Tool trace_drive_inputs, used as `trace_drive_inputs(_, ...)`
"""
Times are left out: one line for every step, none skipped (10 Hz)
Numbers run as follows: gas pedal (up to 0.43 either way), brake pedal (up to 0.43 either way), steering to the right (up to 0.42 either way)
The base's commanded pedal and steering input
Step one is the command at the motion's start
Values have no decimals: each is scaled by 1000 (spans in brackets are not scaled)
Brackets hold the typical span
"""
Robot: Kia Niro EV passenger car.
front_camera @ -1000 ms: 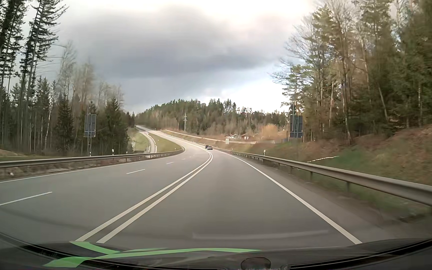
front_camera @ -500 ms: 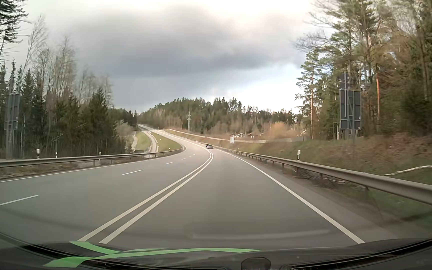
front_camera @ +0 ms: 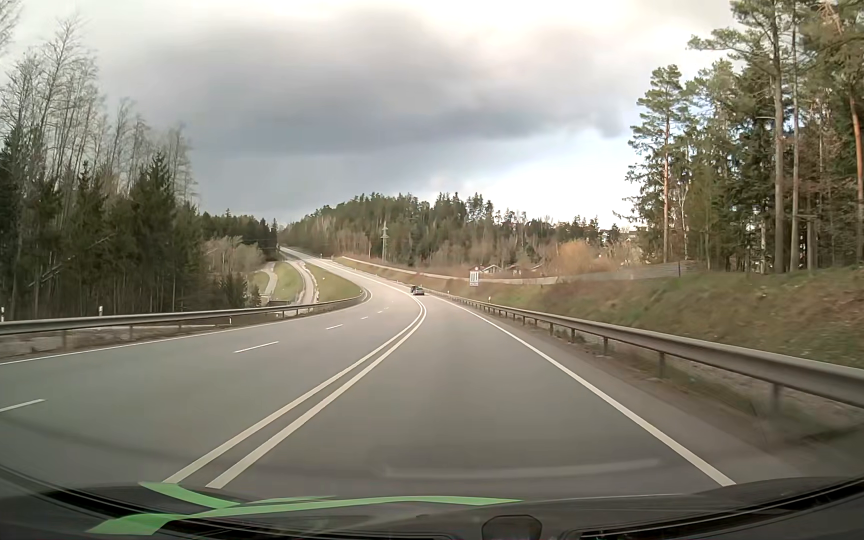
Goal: Follow the waypoints while adhering to traffic rules and regulations
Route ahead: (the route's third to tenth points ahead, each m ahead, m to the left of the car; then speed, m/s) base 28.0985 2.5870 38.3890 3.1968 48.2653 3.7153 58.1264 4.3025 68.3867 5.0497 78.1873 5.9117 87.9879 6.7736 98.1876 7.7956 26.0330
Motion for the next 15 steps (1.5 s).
trace_drive_inputs(0, 0, -9)
trace_drive_inputs(8, 0, -10)
trace_drive_inputs(8, 0, -9)
trace_drive_inputs(8, 0, -9)
trace_drive_inputs(20, 0, -9)
trace_drive_inputs(28, 0, -9)
trace_drive_inputs(39, 0, -10)
trace_drive_inputs(47, 0, -9)
trace_drive_inputs(47, 0, -9)
trace_drive_inputs(47, 0, -9)
trace_drive_inputs(47, 0, -9)
trace_drive_inputs(47, 0, -9)
trace_drive_inputs(47, 0, -10)
trace_drive_inputs(47, 0, -10)
trace_drive_inputs(47, 0, -10)
